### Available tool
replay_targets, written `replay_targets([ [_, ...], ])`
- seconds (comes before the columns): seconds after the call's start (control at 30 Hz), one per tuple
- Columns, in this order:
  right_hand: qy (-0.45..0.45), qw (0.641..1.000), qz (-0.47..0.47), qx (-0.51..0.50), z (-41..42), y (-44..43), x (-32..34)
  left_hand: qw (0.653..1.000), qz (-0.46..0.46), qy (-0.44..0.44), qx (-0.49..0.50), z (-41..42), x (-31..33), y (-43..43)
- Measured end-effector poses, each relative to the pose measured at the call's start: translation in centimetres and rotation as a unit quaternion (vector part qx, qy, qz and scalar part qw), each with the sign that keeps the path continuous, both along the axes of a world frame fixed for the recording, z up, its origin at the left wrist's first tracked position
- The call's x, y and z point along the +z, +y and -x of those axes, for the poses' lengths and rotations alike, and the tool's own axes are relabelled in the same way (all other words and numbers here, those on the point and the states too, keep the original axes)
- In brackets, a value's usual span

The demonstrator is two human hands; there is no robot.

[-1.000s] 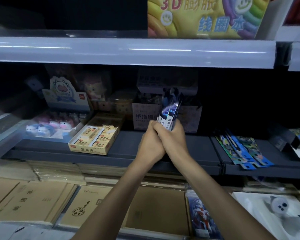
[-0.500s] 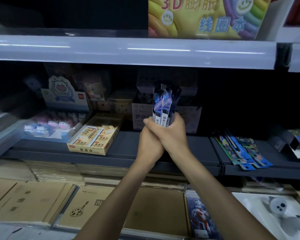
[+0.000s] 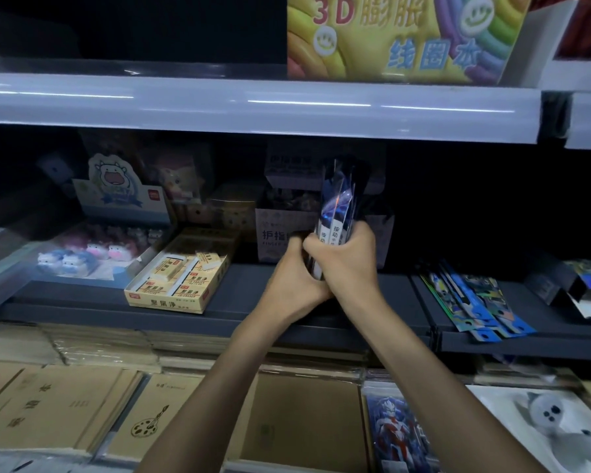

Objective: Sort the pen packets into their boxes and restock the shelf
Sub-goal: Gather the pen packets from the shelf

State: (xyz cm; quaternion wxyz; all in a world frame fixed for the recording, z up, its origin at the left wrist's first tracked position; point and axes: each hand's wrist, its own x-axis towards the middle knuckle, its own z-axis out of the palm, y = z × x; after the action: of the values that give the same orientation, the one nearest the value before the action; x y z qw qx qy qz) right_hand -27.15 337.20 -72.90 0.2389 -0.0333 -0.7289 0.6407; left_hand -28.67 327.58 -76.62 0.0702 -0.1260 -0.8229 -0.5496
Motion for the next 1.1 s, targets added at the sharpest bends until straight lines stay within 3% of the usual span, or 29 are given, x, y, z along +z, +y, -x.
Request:
replay_targets([
  [0.17, 0.017, 1.000, -0.002, 0.010, 0.1, 0.0, -0.6, 0.993, 0.005, -0.046, -0.111, -0.3, -0.1, -2.9],
  [0.3, -0.016, 0.999, 0.015, 0.024, 0.2, -0.5, -2.3, 0.994, -0.036, -0.057, -0.089, -0.8, 0.0, -4.3],
  [0.43, 0.010, 1.000, 0.021, 0.019, 0.0, -0.5, -1.9, 0.989, -0.103, -0.071, -0.079, -1.5, 0.9, -4.3],
  [0.57, -0.020, 0.999, 0.013, 0.036, -0.6, -0.7, -2.4, 0.989, -0.039, -0.088, -0.109, -1.5, 0.3, -4.7],
  [0.67, -0.015, 0.997, 0.068, 0.043, -0.7, -0.4, -1.4, 0.984, 0.021, -0.099, -0.144, -1.9, 0.4, -4.3],
  [0.83, -0.005, 0.982, 0.160, 0.096, -2.1, -0.3, -0.2, 0.981, -0.023, -0.069, -0.179, -2.1, 1.6, -2.6],
  [0.97, -0.032, 0.969, 0.217, 0.110, -2.6, 0.2, -0.1, 0.990, -0.016, -0.035, -0.137, -2.4, 1.2, -1.4],
  [1.1, -0.047, 0.973, 0.182, 0.135, -3.1, 0.3, -0.8, 0.994, 0.037, -0.018, -0.096, -2.7, 0.3, -1.0],
])
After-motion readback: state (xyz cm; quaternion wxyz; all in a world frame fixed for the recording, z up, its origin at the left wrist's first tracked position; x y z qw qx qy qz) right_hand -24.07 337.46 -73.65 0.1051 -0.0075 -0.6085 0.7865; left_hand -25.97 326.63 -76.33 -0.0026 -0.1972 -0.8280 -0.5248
